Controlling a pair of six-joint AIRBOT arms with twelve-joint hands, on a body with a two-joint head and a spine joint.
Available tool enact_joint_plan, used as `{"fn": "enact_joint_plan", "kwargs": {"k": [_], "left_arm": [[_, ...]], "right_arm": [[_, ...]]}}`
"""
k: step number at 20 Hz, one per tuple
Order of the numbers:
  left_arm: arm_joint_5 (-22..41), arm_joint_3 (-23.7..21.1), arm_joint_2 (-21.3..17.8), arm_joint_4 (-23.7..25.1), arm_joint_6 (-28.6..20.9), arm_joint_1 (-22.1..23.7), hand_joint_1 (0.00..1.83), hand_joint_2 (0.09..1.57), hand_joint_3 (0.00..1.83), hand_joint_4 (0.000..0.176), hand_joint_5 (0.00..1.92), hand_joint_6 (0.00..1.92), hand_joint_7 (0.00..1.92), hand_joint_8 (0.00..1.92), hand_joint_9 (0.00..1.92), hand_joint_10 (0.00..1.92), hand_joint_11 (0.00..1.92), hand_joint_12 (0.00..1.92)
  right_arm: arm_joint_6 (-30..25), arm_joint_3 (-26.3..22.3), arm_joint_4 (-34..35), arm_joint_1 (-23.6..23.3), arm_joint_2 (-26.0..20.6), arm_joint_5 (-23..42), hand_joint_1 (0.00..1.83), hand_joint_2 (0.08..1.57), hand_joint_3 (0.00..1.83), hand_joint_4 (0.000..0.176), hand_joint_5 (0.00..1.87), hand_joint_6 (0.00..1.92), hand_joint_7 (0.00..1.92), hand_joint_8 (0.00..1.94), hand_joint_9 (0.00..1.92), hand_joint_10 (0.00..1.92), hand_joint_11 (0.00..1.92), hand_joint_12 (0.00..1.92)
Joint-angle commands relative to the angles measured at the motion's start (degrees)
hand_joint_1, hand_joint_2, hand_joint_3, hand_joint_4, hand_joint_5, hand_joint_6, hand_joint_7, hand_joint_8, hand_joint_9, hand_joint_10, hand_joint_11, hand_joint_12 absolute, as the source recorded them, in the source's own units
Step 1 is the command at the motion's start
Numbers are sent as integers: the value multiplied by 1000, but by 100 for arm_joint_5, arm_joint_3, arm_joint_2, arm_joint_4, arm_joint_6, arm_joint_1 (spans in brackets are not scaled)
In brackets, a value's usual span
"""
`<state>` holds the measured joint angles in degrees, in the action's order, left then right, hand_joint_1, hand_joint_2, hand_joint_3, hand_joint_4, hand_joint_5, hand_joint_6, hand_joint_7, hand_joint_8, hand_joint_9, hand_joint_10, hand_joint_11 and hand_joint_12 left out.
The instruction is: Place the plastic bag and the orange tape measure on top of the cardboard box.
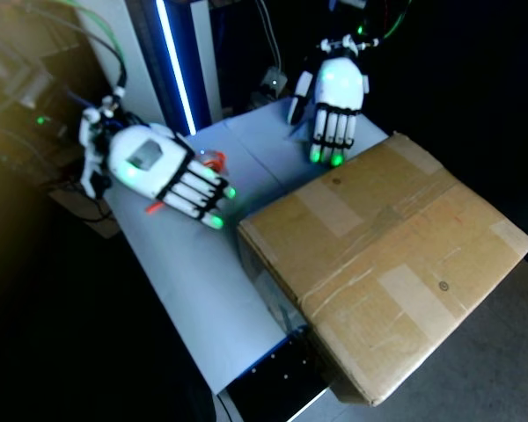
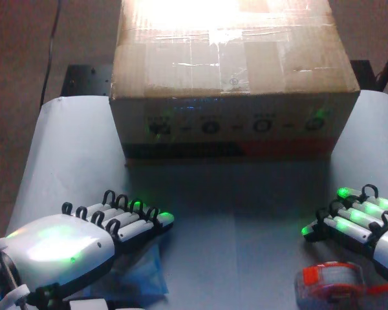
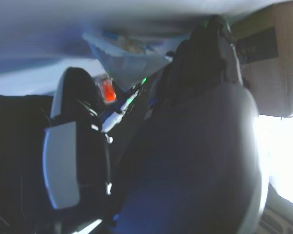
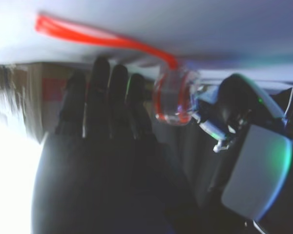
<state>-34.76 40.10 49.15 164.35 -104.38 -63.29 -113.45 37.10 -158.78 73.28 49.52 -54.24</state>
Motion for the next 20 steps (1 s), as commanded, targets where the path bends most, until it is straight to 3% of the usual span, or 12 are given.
{"fn": "enact_joint_plan", "kwargs": {"k": [1,3,4,5,6,7,8,9,10,15,17,20], "left_arm": [[-52,16,87,-72,-53,-29,565,1247,0,0,97,5,15,0,16,1,4,203],[-51,55,144,-128,-53,-94,634,1308,3,0,268,29,153,19,125,52,0,918],[-41,90,183,-180,-53,-123,659,1354,0,0,319,63,238,34,120,250,0,1076],[-14,119,222,-201,-53,-147,675,1373,2,0,334,104,275,44,10,622,0,1187],[32,176,283,-233,-53,-169,815,1378,1,0,272,480,299,237,0,976,0,1405],[66,235,344,-265,-53,-181,907,1414,2,0,119,1003,69,1006,0,1329,0,1672],[93,312,424,-328,-53,-201,876,1473,2,0,314,1692,66,1090,0,1420,0,1729],[104,357,472,-362,-53,-219,906,1506,0,0,406,1873,238,1772,1,1593,0,1889],[124,410,532,-411,-53,-243,1153,1451,0,0,461,1795,331,1820,309,1865,21,1921],[59,599,733,-666,-53,-345,1269,1404,0,0,368,1596,464,1800,528,1921,433,1921],[-54,634,747,-735,-53,-345,1459,1294,0,0,505,1434,556,1542,621,1601,597,1921],[-354,554,617,-745,-55,-337,1453,1320,0,0,426,1584,499,1482,575,1583,493,1921]], "right_arm": [[-31,10,-62,-37,62,-137,860,859,358,0,103,931,87,1078,81,1346,0,1805],[-31,14,-63,-53,75,-137,1088,973,205,0,224,1147,198,1308,206,1408,32,1837],[-31,15,-64,-73,74,-137,1167,1008,150,0,326,1191,287,1368,272,1464,57,1871],[-31,17,-65,-78,74,-137,1193,1044,96,0,393,1200,359,1394,328,1453,76,1835],[-31,17,-67,-88,74,-137,1101,1224,27,0,708,1374,445,1446,395,1486,113,1850],[-31,18,-69,-95,74,-138,1147,1264,3,0,746,1338,664,1554,450,1537,206,1859],[-31,19,-71,-104,74,-138,1154,1257,0,0,763,1321,679,1527,468,1520,215,1832],[-31,19,-74,-109,74,-138,1175,1229,0,0,817,1258,730,1444,529,1495,295,1797],[-31,21,-75,-120,74,-139,1337,1229,0,0,807,1307,719,1403,636,1534,366,1787],[-31,27,-115,-209,62,-165,1352,1200,0,0,857,1160,761,1363,719,1495,533,1699],[-32,22,-149,-246,40,-234,1356,1189,0,0,828,1228,795,1279,767,1454,642,1711],[-35,-81,-324,-369,-92,-390,1362,1170,0,0,889,1133,823,1224,789,1425,696,1690]]}}
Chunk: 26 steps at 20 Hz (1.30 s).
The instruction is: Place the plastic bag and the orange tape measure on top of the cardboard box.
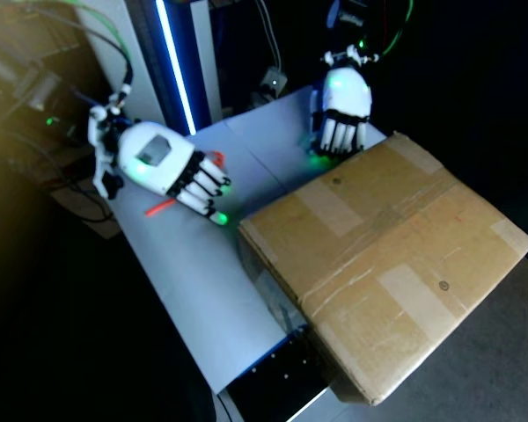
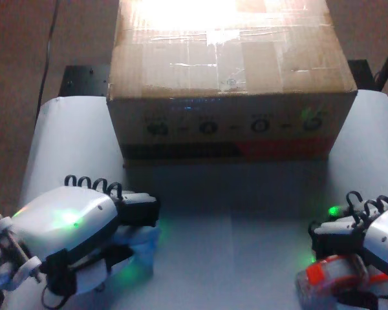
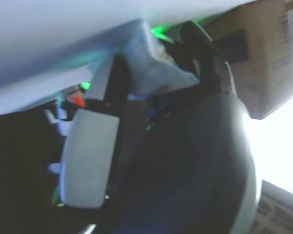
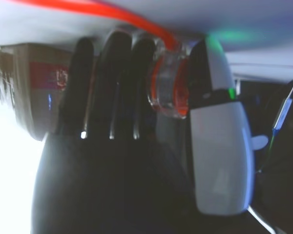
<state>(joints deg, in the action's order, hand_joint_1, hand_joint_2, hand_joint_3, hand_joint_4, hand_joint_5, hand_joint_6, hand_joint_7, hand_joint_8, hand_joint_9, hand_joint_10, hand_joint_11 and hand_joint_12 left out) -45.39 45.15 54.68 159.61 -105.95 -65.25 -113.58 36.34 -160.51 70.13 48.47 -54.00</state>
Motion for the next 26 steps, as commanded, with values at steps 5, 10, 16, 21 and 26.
{"fn": "enact_joint_plan", "kwargs": {"k": [5,10,16,21,26], "left_arm": [[-150,-357,-711,525,-896,-128,1453,1300,2,0,378,1630,538,1448,675,1512,630,1921],[-756,-630,-1230,836,-1137,-75,1259,1408,0,0,318,1791,439,1725,570,1866,454,1921],[-1017,-771,-1846,1296,-1278,598,1275,1369,0,0,438,1726,507,1640,550,1789,357,1875],[-1025,-746,-2096,1296,-959,1198,1309,1308,0,0,491,1622,612,1449,681,1658,504,1754],[-890,-549,-1970,1296,-164,2316,1471,1264,0,0,501,1429,684,1420,710,1505,533,1921]], "right_arm": [[-334,-321,-508,-117,-467,-909,1373,1135,0,0,884,1151,914,1112,887,1247,738,1544],[-454,-473,-722,-227,-826,-1162,1385,1097,0,0,972,1002,994,976,953,1177,851,1467],[-468,-553,-992,-443,-1492,-1180,1378,1109,1,0,969,1066,980,1006,876,1210,660,1522],[-472,-397,-1105,-735,-1771,-1174,1388,1067,0,0,1030,1002,1088,754,989,1062,805,1493],[-471,-18,-1178,-1290,-1768,-1145,1410,1014,0,0,1101,772,1275,441,1177,876,1030,1374]]}}
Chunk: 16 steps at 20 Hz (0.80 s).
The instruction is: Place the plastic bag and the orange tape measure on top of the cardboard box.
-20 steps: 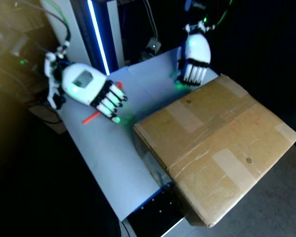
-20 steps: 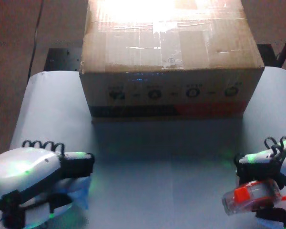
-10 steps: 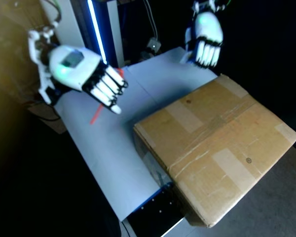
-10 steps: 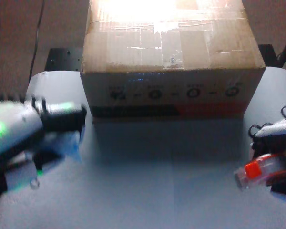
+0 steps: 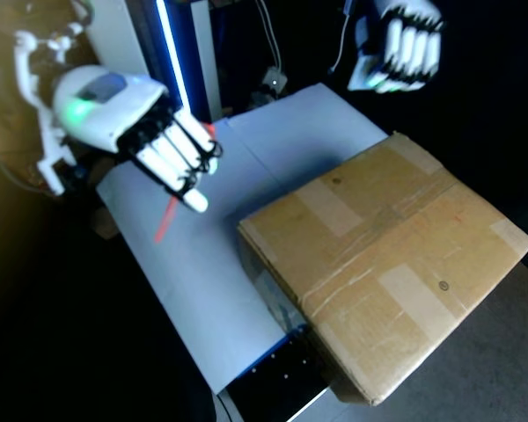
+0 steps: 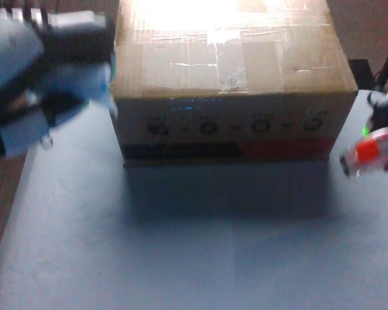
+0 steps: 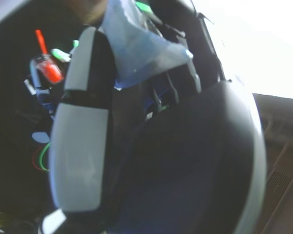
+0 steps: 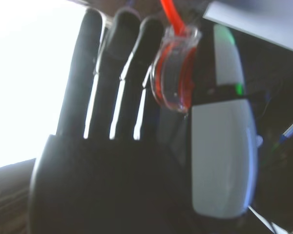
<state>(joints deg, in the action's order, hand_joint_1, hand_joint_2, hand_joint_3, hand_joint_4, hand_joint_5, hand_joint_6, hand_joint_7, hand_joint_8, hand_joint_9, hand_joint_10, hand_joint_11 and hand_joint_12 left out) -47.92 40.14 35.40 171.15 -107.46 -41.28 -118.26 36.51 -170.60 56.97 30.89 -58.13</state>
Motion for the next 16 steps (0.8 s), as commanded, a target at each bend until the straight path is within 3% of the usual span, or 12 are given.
{"fn": "enact_joint_plan", "kwargs": {"k": [1,2,5,6,7,8,9,10,11,13,14,16], "left_arm": [[-553,107,125,142,72,229,1324,1305,0,0,463,1487,652,1531,675,1687,545,1825],[-512,170,194,142,101,342,1322,1303,0,0,467,1454,649,1537,688,1693,584,1811],[-277,489,542,142,289,845,1472,1260,0,0,513,1429,654,1480,716,1468,581,1899],[-120,604,692,142,399,1061,1340,1264,0,0,550,1442,696,1478,739,1538,616,1707],[14,704,819,142,516,1243,1342,1249,0,0,592,1379,720,1458,761,1512,649,1690],[97,816,932,142,605,1400,1333,1272,2,0,599,1308,664,1547,697,1660,608,1857],[127,882,976,142,621,1454,1329,1282,0,0,594,1340,656,1568,660,1682,501,1862],[178,987,1036,142,618,1519,1334,1265,0,0,620,1373,697,1492,670,1613,457,1757],[325,1145,1169,142,619,1670,1333,1265,0,0,628,1385,678,1477,677,1624,473,1796],[692,1423,1467,142,669,1984,1331,1267,0,0,658,1368,653,1498,657,1642,447,1850],[930,1588,1667,142,830,2211,1333,1258,0,0,689,1359,661,1455,664,1620,440,1821],[1161,1877,1962,142,912,2314,1327,1271,1,0,676,1377,619,1485,648,1668,429,1905]], "right_arm": [[-2,92,-197,-195,0,-611,1410,1015,0,0,1119,757,1315,394,1132,931,990,1432],[6,137,-197,-301,10,-526,1400,1045,0,0,1045,797,1180,674,1068,1091,993,1593],[152,425,-197,-809,187,-259,1498,1085,0,0,1077,850,1340,391,1192,783,881,1363],[363,499,-197,-1061,262,-108,1499,1107,0,0,875,1085,1046,880,956,1102,702,1553],[550,582,-197,-1349,364,146,1499,1122,4,0,827,1090,988,984,910,1187,690,1604],[833,789,-197,-1885,644,514,1507,1130,0,0,978,795,1078,864,1039,1053,851,1535],[1019,906,-197,-2146,819,704,1402,1150,0,0,1009,774,1062,960,1027,1188,1120,1618],[1267,1062,-197,-2416,1047,903,1289,1167,0,0,1105,545,1034,1259,1360,1534,1378,1741],[1400,1222,-197,-2651,1250,998,1286,1157,0,0,1152,432,1036,1261,1489,1556,1499,1733],[1409,1446,-197,-2818,1419,1041,1296,1142,0,0,1175,405,1089,1172,1412,1441,1409,1648],[1408,1599,-197,-2924,1537,1101,1367,1131,0,0,1019,570,969,1150,1010,1442,1331,1634],[1407,1944,-197,-3243,1863,1387,1228,1084,0,0,1197,619,1354,1522,1569,1637,1571,1760]]}}
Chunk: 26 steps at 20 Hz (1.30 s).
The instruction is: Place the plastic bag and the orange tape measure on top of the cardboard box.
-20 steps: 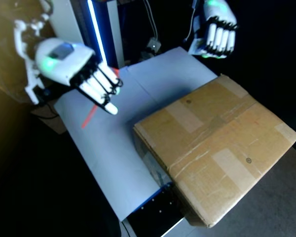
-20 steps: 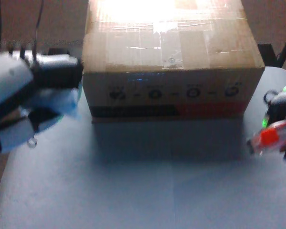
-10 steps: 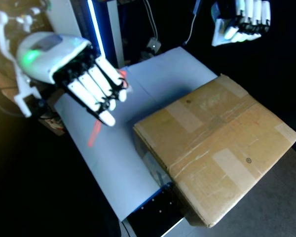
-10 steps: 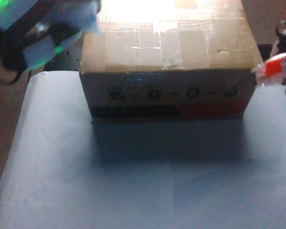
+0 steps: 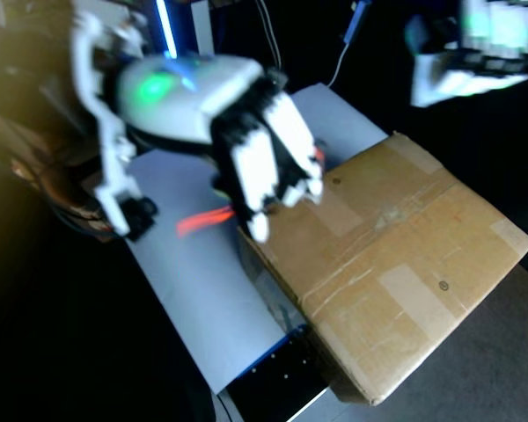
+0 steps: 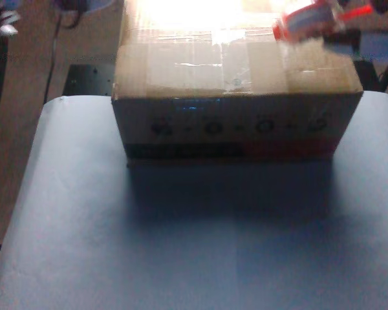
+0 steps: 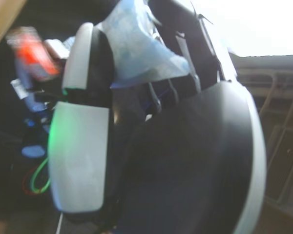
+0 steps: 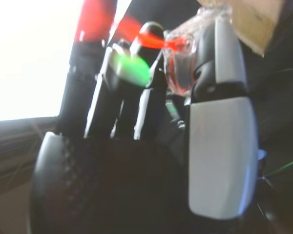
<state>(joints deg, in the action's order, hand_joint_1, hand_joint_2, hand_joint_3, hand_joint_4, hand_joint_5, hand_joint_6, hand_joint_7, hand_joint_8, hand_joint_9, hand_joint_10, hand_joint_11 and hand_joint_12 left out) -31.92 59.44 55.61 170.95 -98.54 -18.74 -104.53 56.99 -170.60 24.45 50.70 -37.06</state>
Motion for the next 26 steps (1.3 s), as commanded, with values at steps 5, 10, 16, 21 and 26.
{"fn": "enact_joint_plan", "kwargs": {"k": [5,10,16,21,26], "left_arm": [[105,654,696,162,-12,122,1200,1218,0,0,894,1239,668,1391,470,1463,295,1921],[506,1186,1125,15,-17,96,1364,1175,0,0,891,1043,810,1313,757,1476,697,1749],[826,1465,1340,-97,-19,41,1357,1192,1,0,749,1220,835,1244,759,1461,526,1704],[825,1373,1311,14,-20,-15,982,971,0,0,395,0,265,0,178,25,0,799],[770,1270,1187,19,-21,-76,890,972,0,0,346,5,182,3,83,8,0,578]], "right_arm": [[34,410,-197,-393,330,-384,1254,1175,0,0,947,781,835,1538,1105,1778,1176,1921],[35,819,-197,-534,807,-176,1215,1074,0,0,1108,744,1167,1621,1342,1771,1360,1921],[37,945,-197,-555,989,1,1191,1100,0,0,1010,956,1137,1785,1228,1889,1274,1920],[37,924,-197,-549,992,60,1372,1152,0,0,873,952,867,1217,876,1438,835,1792],[37,812,-197,-549,990,57,1177,1119,0,0,935,1020,883,1277,928,1517,869,1845]]}}
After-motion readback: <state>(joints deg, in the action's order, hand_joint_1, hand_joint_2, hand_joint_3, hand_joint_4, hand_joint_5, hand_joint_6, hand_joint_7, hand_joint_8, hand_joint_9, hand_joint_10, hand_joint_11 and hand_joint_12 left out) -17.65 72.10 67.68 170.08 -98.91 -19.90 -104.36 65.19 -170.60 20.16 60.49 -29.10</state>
